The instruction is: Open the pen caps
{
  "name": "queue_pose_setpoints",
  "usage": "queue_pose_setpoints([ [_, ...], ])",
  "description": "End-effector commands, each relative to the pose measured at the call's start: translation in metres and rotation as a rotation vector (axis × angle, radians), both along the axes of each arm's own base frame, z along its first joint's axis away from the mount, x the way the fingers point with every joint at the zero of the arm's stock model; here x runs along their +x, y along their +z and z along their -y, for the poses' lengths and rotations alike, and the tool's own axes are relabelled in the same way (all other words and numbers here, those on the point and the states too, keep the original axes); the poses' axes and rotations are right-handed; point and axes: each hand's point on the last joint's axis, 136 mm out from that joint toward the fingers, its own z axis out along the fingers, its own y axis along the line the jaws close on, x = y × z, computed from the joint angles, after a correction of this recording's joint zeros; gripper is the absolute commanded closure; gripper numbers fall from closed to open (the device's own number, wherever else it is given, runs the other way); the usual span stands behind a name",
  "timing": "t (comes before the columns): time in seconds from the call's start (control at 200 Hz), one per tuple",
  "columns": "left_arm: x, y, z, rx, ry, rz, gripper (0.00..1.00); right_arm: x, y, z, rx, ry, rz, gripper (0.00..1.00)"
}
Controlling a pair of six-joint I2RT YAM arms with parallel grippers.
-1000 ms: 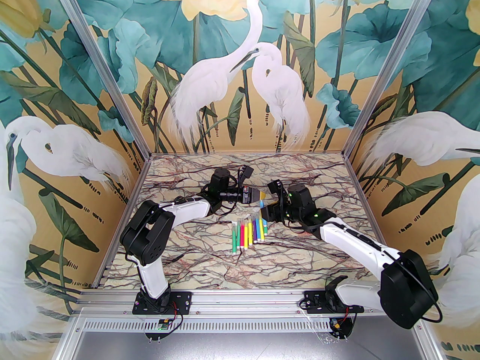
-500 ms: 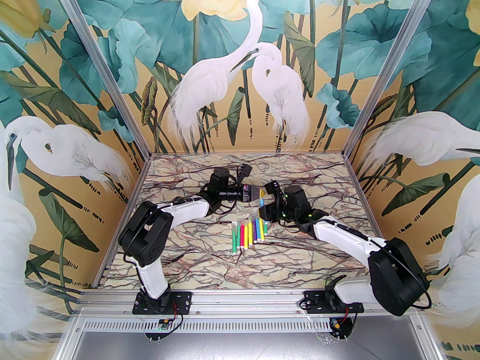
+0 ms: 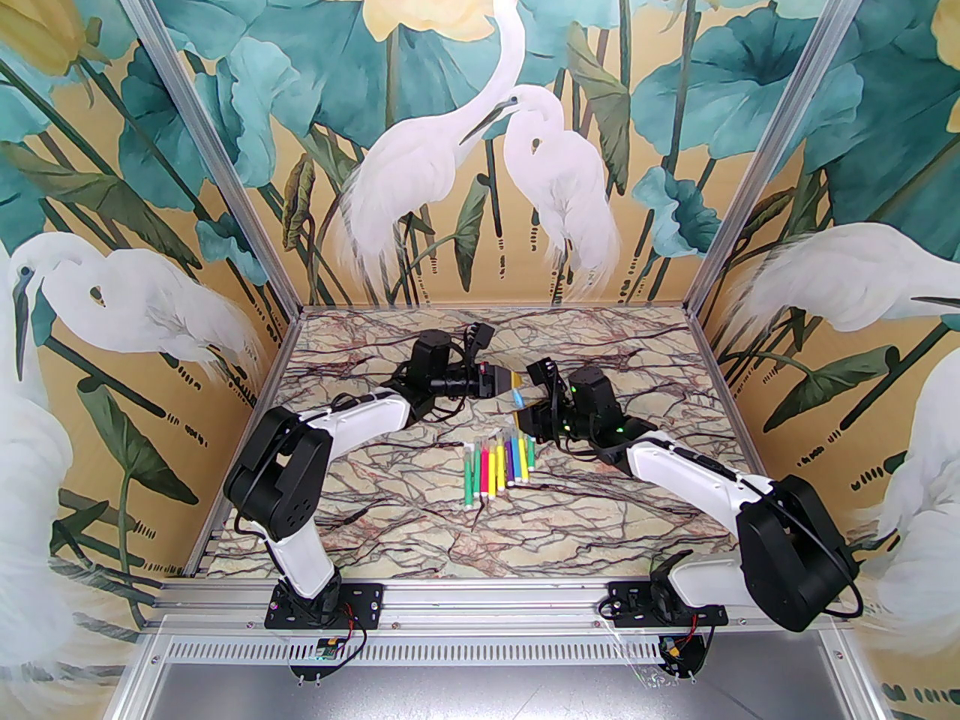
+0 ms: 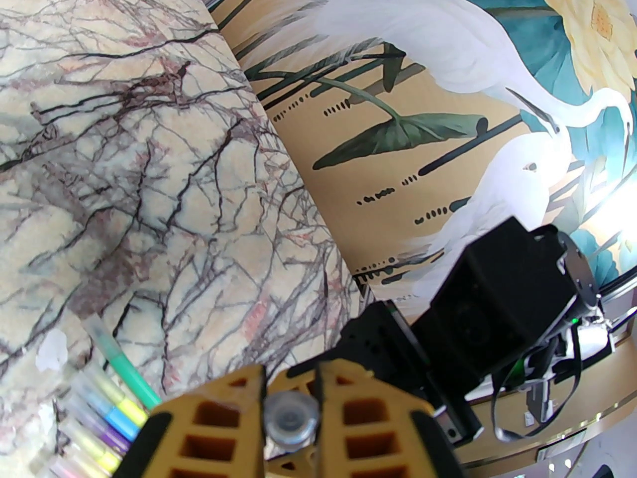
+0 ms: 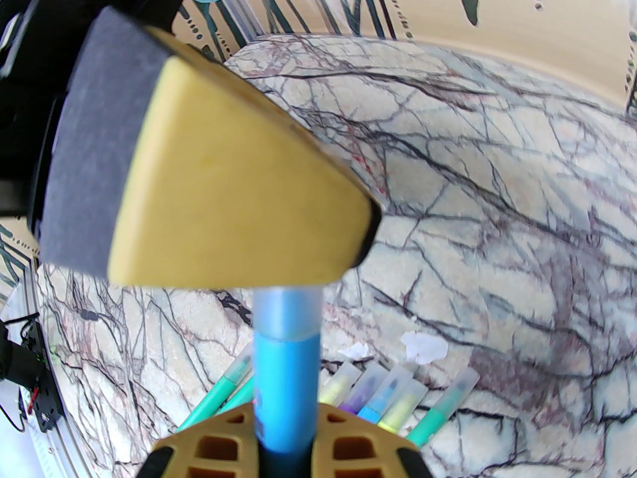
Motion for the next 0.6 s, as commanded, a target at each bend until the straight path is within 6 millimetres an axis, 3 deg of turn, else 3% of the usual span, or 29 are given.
queue_pose_setpoints([
  [0.0,0.048,0.033,-0.051,0.006,0.208,0.066,1.0,-0.021,-0.013,0.002,-0.072,0.08,-0.037,1.0],
  [0.16,0.061,0.044,-0.071,-0.004,0.263,0.058,1.0,-0.03,-0.017,-0.003,-0.073,0.131,-0.064,1.0],
  [0.275,0.068,0.039,-0.093,0.114,0.323,0.063,1.0,-0.011,-0.02,0.01,-0.125,0.008,-0.042,1.0],
  [0.455,0.069,-0.019,-0.15,0.566,0.456,0.0,1.0,0.046,-0.032,0.066,-0.275,-0.308,-0.079,1.0],
  [0.595,0.063,-0.063,-0.192,0.855,0.491,-0.066,1.0,0.079,-0.041,0.104,-0.383,-0.449,-0.132,1.0],
])
